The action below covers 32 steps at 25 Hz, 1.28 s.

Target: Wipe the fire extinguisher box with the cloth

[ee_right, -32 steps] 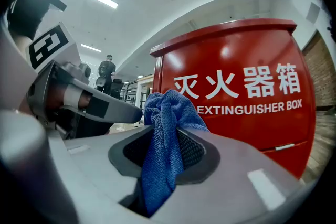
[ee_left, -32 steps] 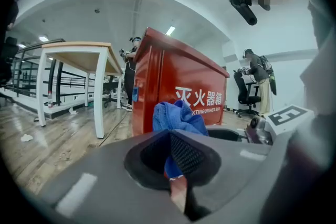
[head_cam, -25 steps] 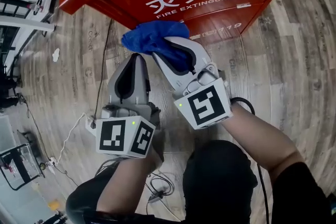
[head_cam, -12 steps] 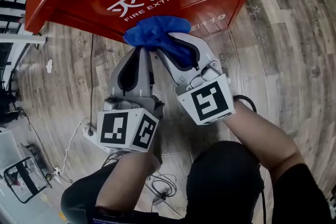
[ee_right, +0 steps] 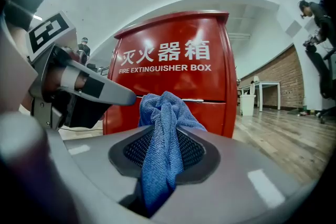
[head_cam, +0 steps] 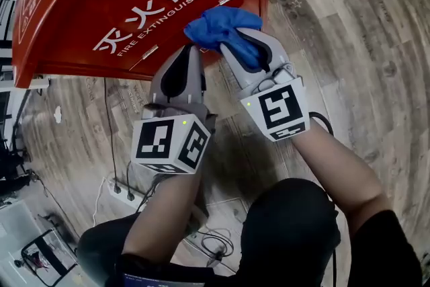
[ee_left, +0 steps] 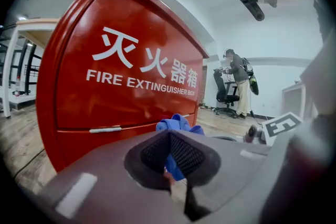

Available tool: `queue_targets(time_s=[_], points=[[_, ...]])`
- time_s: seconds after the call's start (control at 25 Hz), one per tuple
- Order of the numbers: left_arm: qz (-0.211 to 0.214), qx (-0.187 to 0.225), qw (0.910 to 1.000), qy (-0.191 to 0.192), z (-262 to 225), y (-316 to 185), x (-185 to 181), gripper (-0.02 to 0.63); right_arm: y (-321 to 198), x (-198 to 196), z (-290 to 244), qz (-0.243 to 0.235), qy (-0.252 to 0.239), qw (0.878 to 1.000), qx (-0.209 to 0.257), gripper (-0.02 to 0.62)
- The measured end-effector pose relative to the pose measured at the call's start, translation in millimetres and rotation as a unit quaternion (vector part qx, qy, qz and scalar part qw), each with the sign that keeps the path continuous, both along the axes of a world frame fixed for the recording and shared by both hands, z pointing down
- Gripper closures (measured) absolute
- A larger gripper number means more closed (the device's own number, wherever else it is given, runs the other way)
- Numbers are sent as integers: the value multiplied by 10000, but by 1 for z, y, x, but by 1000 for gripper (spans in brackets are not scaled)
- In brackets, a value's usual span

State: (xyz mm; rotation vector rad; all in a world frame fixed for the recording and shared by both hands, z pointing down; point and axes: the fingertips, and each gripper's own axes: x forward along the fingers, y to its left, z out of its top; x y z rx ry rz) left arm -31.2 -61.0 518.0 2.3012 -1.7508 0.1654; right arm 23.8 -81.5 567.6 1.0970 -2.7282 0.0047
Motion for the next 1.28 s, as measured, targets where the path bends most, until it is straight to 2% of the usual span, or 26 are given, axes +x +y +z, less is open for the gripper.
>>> queue_targets(time_s=[0.16,0.36,0.56,0.84,1.12,1.28], points=[[204,5,9998,43,8,-16,22,603,-11,22,7,318,56,9995,-68,466],[362,-37,9992,166,23,-29,43,603,-20,39,16,486,141,9987,-95,466],[382,-36,9989,279,34,-39,49,603,-31,49,23,651,165,9977,-97,466],[171,-130,9995,210,49,-33,27,603,-23,32,32,476,115,9988,-100,466],[-164,-314,9993,89,73,-9,-17,603,2,-17,45,23,46,9999,-87,466],[-456,-397,9982,3,80,11,-48,603,21,-46,53,-220,-75,9993,-287,466]])
